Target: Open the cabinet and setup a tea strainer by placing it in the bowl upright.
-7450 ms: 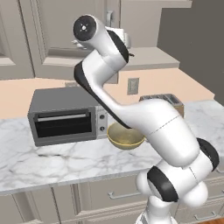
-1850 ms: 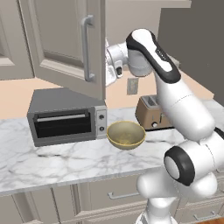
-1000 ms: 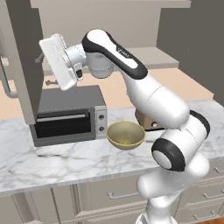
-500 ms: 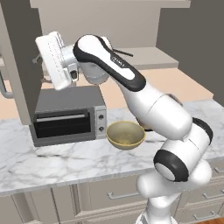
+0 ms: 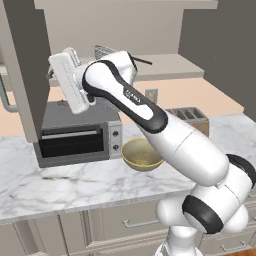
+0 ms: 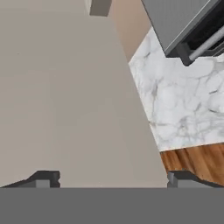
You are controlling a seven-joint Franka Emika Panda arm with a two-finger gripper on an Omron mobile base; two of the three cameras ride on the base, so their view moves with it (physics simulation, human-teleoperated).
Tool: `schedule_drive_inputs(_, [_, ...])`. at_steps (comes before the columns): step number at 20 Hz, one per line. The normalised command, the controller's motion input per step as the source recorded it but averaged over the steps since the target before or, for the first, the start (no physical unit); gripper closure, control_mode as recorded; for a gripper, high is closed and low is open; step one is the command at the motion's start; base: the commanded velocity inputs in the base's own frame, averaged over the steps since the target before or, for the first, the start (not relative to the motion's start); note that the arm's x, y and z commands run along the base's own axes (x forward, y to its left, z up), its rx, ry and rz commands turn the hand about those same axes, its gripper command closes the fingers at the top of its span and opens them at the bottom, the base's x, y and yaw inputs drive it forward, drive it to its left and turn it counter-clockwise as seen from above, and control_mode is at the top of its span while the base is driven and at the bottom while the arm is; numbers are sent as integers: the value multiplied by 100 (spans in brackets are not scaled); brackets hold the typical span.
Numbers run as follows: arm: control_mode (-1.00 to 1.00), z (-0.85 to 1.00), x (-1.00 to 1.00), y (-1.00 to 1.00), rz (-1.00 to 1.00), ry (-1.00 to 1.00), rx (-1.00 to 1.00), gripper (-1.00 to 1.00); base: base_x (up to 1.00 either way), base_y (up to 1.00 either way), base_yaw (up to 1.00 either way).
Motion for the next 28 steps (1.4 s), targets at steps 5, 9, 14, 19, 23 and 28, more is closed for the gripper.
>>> schedule_drive_inputs(5, [-100, 0, 1, -55, -2, -6, -33, -100, 0, 0, 0])
schedule_drive_inputs(9, [-100, -3, 2, -71, 0, -9, -42, -100, 0, 0, 0])
schedule_drive_inputs(14, [-100, -30, 27, -63, 11, -7, -55, -100, 0, 0, 0])
schedule_drive_inputs(19, [-100, -7, 39, -64, 48, -11, -56, -100, 0, 0, 0])
schedule_drive_inputs(23, [-100, 0, 12, -39, 52, -1, -70, -100, 0, 0, 0])
schedule_drive_inputs(28, [-100, -7, 0, -20, 53, -28, -46, -100, 0, 0, 0])
